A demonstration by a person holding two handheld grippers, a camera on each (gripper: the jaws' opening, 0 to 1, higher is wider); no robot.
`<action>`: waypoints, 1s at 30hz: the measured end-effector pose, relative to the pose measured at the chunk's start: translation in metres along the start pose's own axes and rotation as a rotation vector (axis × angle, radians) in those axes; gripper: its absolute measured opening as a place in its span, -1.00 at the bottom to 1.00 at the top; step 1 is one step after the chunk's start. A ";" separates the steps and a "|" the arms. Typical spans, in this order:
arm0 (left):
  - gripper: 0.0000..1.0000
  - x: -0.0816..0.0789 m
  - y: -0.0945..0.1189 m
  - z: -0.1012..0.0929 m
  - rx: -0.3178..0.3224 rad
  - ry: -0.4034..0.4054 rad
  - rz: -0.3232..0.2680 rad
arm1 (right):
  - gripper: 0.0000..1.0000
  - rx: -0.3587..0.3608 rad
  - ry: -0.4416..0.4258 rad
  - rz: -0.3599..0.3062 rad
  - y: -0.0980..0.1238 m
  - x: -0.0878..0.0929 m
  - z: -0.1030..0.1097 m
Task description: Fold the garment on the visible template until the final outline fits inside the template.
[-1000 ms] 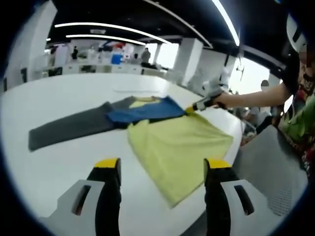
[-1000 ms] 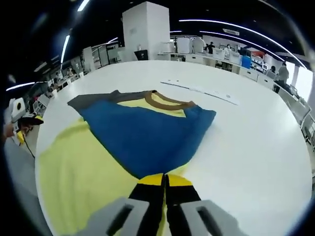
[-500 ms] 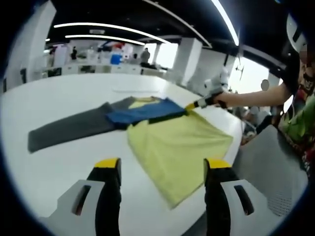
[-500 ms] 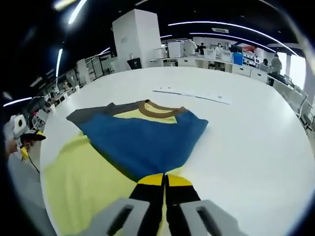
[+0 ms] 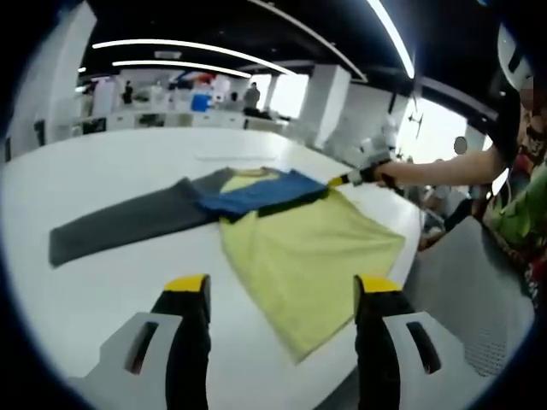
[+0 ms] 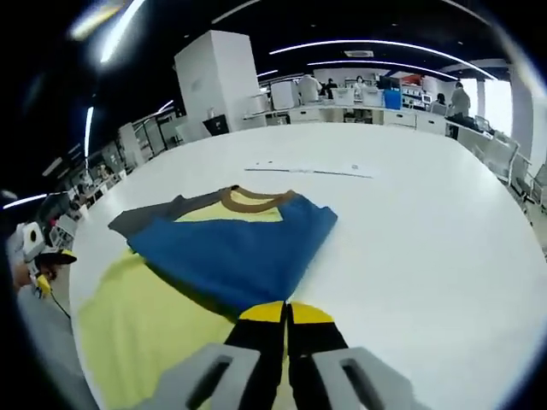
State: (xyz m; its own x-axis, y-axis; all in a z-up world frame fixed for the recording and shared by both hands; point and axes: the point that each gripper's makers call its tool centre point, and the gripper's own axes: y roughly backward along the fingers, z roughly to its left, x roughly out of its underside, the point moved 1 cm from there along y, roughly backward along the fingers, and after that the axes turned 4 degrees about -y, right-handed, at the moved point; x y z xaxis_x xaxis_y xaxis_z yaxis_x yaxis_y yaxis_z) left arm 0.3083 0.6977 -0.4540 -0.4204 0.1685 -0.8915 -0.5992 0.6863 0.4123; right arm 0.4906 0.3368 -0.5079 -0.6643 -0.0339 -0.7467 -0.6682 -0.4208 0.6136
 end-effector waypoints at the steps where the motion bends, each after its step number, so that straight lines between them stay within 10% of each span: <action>1: 0.28 0.000 0.000 0.000 0.000 0.000 0.001 | -1.00 0.003 -0.015 -0.004 0.002 0.001 -0.001; 30: 0.28 0.003 -0.002 -0.001 0.004 0.006 0.007 | -1.00 0.052 -0.123 0.003 -0.001 0.020 -0.030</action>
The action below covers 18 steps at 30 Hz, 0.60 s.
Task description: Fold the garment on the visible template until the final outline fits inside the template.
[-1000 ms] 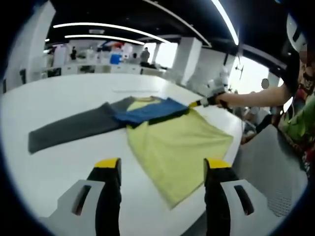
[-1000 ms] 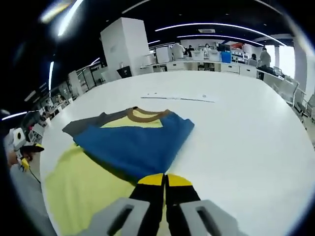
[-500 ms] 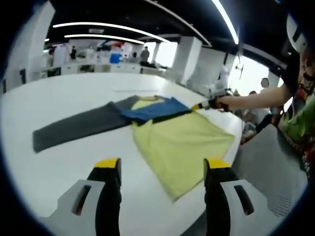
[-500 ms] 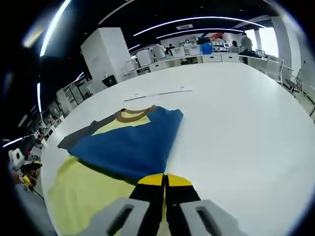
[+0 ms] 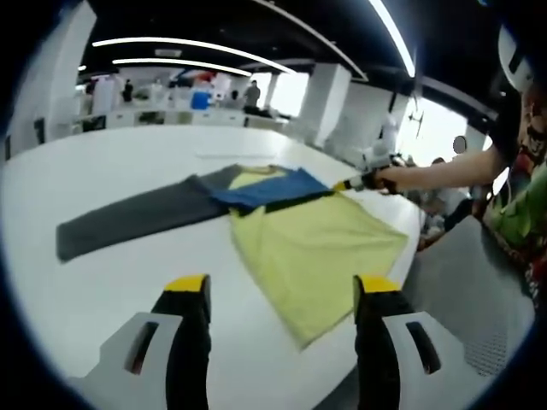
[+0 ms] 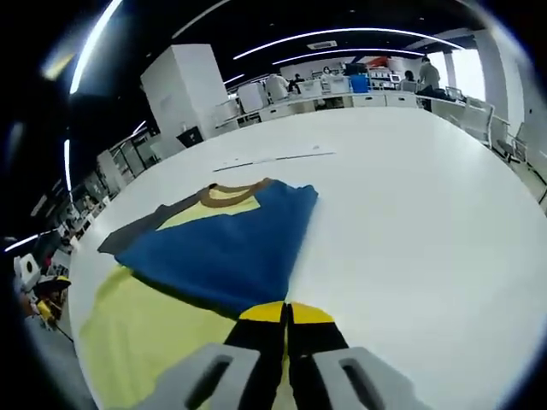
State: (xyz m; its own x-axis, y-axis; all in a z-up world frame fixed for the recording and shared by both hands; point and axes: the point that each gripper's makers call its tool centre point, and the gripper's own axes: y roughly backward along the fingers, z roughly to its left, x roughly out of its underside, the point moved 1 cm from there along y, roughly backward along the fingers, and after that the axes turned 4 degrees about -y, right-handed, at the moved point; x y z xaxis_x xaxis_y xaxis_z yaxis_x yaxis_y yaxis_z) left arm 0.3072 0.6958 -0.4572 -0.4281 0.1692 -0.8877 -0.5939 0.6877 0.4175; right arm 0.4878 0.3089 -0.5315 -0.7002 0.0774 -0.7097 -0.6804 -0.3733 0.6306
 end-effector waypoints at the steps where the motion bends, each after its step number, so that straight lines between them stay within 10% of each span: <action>1: 0.28 0.000 0.000 0.000 0.000 0.001 -0.001 | -1.00 0.001 0.001 0.000 0.000 0.000 0.000; 18: 0.28 -0.003 -0.001 0.005 -0.009 0.005 -0.011 | -0.95 -0.003 0.071 0.004 0.004 0.000 0.000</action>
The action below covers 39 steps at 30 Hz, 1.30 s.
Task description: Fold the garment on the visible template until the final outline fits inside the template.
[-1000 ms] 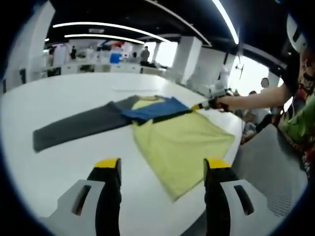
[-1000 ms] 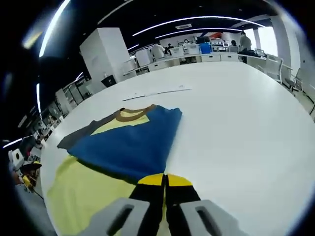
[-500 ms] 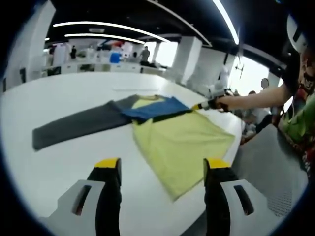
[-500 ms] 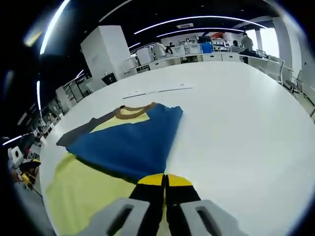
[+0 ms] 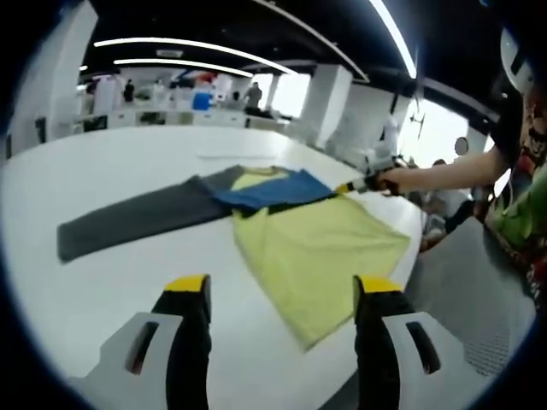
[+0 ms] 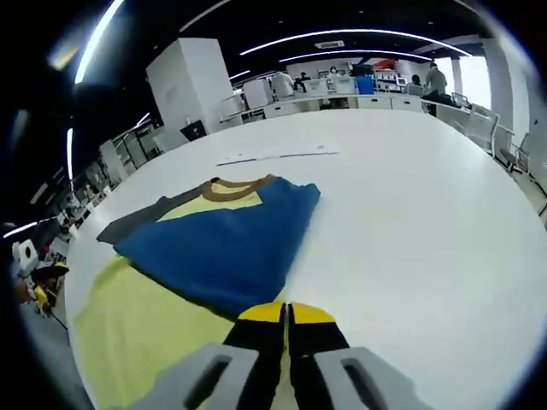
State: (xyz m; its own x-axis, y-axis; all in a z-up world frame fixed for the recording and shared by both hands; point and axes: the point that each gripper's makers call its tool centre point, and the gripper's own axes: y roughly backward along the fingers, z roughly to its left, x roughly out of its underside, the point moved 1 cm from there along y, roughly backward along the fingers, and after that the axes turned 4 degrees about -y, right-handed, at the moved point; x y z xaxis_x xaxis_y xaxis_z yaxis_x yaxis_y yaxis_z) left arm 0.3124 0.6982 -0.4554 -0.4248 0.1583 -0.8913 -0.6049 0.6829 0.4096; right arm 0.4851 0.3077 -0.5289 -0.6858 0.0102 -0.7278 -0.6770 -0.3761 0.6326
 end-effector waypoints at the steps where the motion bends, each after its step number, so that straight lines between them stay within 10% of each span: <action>1: 0.28 -0.001 0.000 0.001 -0.001 -0.002 -0.001 | -0.83 -0.010 0.006 -0.011 0.003 -0.002 0.000; 13: 0.28 -0.008 -0.001 0.012 -0.004 0.007 -0.026 | 0.56 -0.187 0.200 -0.052 0.031 -0.007 0.038; 24: 0.28 -0.010 0.002 0.019 -0.009 0.005 -0.033 | 0.99 -0.298 0.317 -0.038 0.059 -0.001 0.059; 39: 0.27 -0.013 -0.002 0.055 -0.070 0.009 -0.043 | 0.98 -0.284 0.318 -0.064 0.091 0.001 0.060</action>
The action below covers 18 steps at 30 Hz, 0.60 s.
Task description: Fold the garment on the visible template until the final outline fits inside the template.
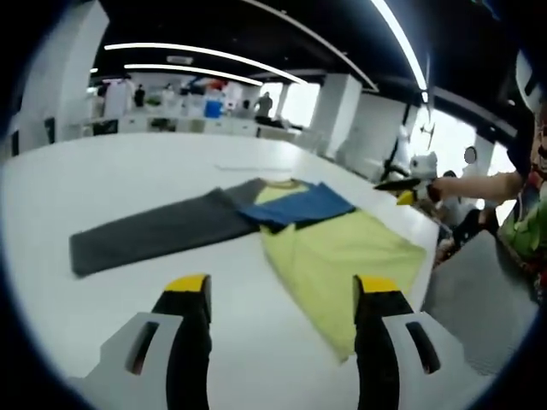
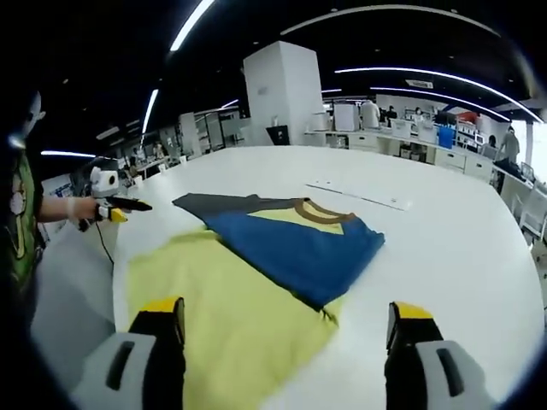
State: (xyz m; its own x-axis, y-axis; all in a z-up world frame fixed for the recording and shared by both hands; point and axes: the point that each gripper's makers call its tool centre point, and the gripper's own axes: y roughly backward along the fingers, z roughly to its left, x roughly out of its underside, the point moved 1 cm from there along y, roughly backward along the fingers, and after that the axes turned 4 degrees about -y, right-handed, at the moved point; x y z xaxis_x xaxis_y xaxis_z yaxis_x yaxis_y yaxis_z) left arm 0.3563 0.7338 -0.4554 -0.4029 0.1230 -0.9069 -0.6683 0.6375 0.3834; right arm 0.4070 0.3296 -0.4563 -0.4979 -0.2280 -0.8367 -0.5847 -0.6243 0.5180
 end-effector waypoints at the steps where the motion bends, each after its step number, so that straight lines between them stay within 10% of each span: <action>1: 0.27 -0.001 0.000 0.004 -0.006 0.008 -0.005 | 0.97 0.000 -0.002 0.000 0.000 0.000 0.000; 18: 0.18 -0.014 0.009 0.113 -0.242 0.071 -0.065 | 0.93 0.017 -0.019 0.007 0.017 0.010 0.013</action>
State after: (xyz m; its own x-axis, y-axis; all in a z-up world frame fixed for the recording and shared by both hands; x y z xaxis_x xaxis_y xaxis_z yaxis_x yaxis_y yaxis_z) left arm 0.4263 0.8233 -0.4594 -0.3916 0.0290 -0.9197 -0.8207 0.4409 0.3633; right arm 0.3837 0.3268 -0.4539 -0.5140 -0.2180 -0.8296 -0.5917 -0.6102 0.5269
